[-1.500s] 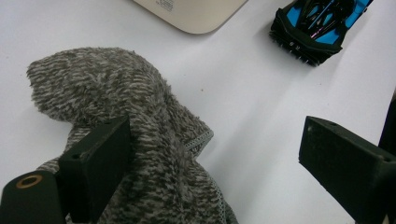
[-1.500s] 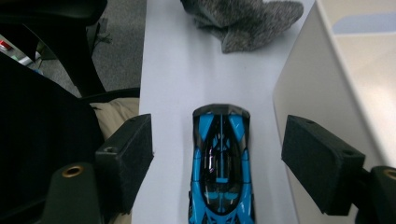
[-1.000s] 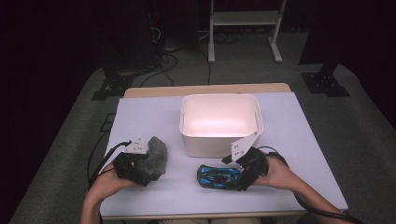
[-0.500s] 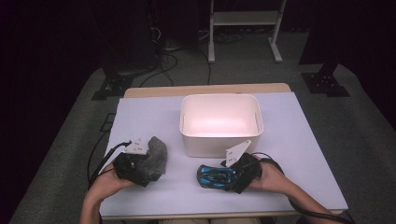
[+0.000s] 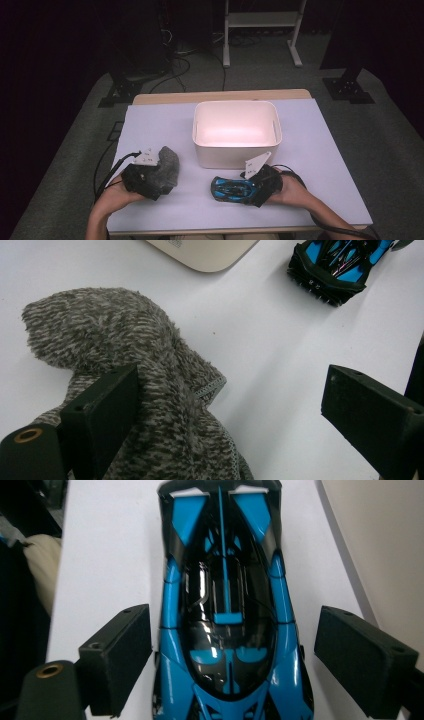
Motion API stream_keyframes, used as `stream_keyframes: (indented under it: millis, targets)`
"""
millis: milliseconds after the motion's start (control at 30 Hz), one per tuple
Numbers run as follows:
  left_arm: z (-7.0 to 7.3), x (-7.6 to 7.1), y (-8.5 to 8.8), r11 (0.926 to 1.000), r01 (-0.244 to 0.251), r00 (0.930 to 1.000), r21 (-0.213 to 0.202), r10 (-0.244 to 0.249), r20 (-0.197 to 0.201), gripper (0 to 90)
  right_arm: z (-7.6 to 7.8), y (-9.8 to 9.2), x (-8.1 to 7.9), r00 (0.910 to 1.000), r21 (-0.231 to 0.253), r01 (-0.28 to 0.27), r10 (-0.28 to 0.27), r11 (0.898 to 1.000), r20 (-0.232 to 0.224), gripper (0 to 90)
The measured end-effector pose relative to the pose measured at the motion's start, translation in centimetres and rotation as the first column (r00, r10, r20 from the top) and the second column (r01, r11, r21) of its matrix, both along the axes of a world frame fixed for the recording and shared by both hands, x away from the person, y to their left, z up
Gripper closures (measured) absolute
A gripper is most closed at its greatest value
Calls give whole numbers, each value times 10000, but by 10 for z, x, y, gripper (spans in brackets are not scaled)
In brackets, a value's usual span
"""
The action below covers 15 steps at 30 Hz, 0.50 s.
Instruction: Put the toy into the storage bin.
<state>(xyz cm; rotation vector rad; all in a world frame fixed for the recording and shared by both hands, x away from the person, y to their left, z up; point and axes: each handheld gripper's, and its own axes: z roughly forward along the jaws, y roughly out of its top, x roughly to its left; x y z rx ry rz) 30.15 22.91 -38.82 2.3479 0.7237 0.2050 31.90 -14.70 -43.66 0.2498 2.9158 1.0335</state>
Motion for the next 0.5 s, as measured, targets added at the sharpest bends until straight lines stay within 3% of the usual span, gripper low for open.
stream_keyframes:
  millis: [500]
  targets:
    - [0,0,0,10000,1,10000,-45,-1,-2,82,-16,-5,0,10000,9,11,-11,10000,-7,141]
